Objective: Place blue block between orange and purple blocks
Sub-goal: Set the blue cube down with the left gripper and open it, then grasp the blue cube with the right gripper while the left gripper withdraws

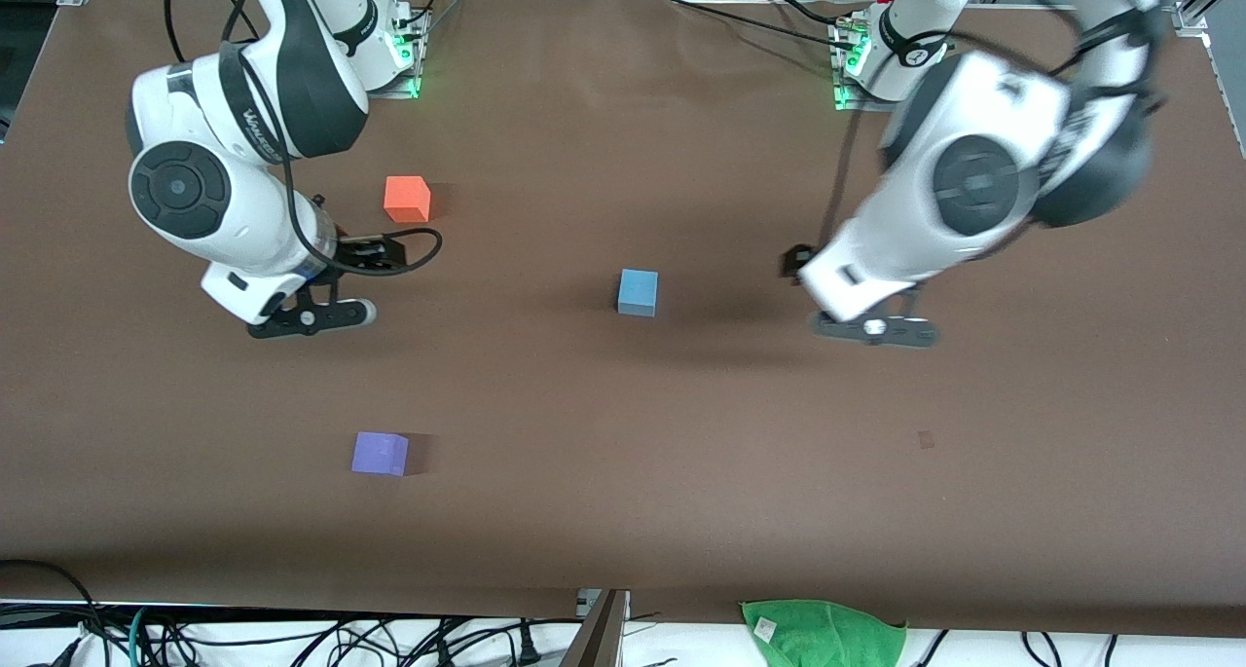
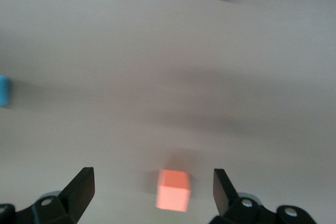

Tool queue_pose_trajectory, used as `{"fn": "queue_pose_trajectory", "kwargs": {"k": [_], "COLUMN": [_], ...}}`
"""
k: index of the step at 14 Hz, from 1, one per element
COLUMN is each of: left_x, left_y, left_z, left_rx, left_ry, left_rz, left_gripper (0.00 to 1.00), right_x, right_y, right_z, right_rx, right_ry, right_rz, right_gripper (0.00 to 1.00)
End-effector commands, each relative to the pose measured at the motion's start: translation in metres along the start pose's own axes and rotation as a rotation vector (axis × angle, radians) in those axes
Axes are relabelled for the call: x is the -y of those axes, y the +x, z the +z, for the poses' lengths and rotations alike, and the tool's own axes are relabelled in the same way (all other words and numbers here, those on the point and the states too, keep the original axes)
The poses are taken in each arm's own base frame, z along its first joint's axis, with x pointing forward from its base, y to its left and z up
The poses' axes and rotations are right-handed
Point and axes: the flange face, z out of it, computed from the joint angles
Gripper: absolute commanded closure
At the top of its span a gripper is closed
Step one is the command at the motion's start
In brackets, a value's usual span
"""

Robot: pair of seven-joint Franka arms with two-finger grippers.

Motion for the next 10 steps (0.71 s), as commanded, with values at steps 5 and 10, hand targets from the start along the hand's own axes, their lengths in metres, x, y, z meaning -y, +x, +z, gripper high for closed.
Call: {"fn": "queue_pose_trajectory", "kwargs": {"k": [5, 10], "left_x": [0.146, 0.178], "left_y": [-0.023, -0.022], "left_z": [-0.041, -0.036], "left_rx": [0.002, -0.009], "left_ry": [-0.021, -0.027], "left_rz": [0.104, 0.171], "left_gripper": [0.0, 0.0], "right_x": [0.196, 0.306], "right_y": [0.033, 0.02], "right_z": [0.121, 0.181], "right_rx": [-0.126, -0.135], "right_ry": [0.117, 0.151], "right_rz": [0.333, 0.493], "right_gripper": [0.0, 0.0]}}
